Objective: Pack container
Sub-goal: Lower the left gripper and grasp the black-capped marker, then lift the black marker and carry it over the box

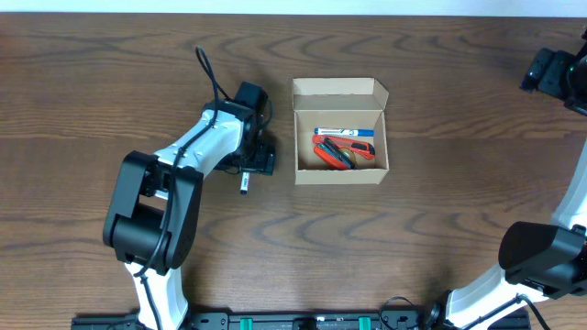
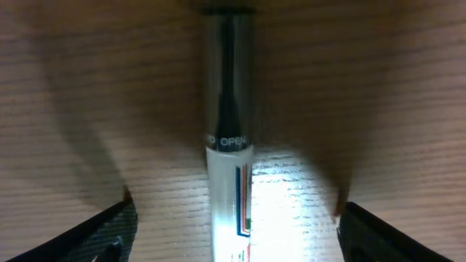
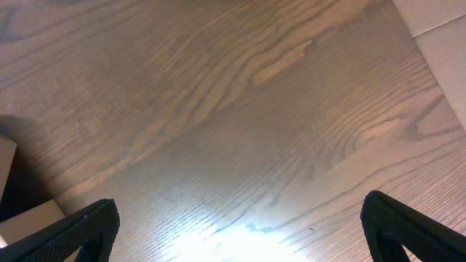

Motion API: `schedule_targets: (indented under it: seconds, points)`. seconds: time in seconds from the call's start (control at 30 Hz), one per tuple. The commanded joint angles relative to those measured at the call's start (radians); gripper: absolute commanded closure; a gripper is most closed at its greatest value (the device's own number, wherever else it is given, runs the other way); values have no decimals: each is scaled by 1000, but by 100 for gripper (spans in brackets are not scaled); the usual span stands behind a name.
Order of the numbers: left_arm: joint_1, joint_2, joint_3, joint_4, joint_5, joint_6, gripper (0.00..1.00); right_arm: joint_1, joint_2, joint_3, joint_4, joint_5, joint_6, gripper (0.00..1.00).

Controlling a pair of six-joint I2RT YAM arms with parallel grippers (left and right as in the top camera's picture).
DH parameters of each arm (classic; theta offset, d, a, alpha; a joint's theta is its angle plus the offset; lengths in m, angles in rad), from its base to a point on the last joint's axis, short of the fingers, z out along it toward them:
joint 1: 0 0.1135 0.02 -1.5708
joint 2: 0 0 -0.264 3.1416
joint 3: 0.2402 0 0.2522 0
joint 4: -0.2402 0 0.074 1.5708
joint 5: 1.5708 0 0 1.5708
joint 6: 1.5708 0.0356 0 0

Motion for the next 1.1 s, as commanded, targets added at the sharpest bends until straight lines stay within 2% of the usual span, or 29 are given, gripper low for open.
schedule_targets:
  seconds: [0.0,0.07,0.17,0.3,0.4,0.43,0.77,1.07]
  points:
    - [0,39,-6,-6,6,-10,13,-5,7,-5,-1,2,14,1]
    - [0,39,-6,-5,3,-10,18,-5,7,-5,-1,2,14,1]
    - [0,39,-6,-6,-1,-10,41,-5,7,-5,-1,2,14,1]
    - [0,39,-6,-7,-1,-5,54,-5,7,-5,-1,2,13,1]
    - [0,39,-6,-7,-1,-2,78,-5,7,-5,-1,2,14,1]
    - [0,39,-6,-8,-1,-2,92,-5,7,-5,0,2,14,1]
    - [3,39,64,-59,-5,1,94,-5,7,-5,-1,2,13,1]
    - [20,38,472,-330,-3,59,94,-5,7,-5,-1,3,13,1]
